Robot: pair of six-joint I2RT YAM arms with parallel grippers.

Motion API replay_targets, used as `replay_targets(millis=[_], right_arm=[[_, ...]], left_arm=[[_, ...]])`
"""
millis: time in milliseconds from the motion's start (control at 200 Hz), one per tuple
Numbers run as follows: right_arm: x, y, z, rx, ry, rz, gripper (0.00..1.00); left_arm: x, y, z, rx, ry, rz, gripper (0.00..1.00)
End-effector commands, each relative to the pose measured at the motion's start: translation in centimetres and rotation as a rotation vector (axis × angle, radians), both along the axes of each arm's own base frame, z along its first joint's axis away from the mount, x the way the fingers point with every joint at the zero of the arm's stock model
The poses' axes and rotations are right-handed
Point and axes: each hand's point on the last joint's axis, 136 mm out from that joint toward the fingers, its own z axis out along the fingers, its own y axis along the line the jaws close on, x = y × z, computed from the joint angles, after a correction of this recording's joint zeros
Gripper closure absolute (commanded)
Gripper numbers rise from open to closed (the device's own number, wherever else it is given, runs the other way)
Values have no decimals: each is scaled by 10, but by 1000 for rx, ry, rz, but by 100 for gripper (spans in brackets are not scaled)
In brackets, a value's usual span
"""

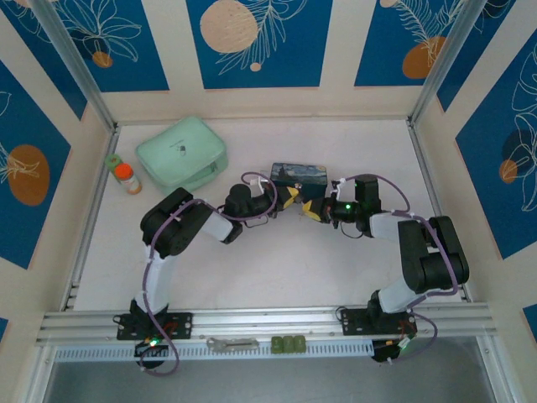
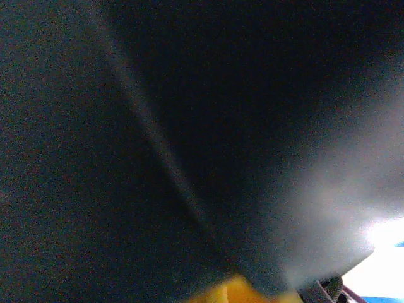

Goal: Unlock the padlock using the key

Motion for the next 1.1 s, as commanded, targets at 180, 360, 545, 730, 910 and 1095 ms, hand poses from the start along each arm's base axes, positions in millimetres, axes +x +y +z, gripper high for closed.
replay_targets(millis=[180, 360, 545, 730, 910, 1095], right_arm=[[44, -22, -10, -118, 19, -163, 100], [48, -35, -10, -137, -33, -152, 97], [46, -29, -5, -71, -91, -56, 100], [44, -16, -5, -16, -98, 6, 100], [30, -7, -13, -88, -71, -93, 100], [20, 4, -15, -186, -99, -211, 100]], left_arm=[[-53, -26, 40, -109, -110, -209, 100], [-58, -24, 40, -105, -108, -217, 100], [-56, -26, 46, -117, -117, -221, 100], [-55, -27, 53, -128, -128, -220, 100], [-50, -22, 48, -117, -121, -171, 100], [-44, -16, 44, -107, -112, -109, 100]])
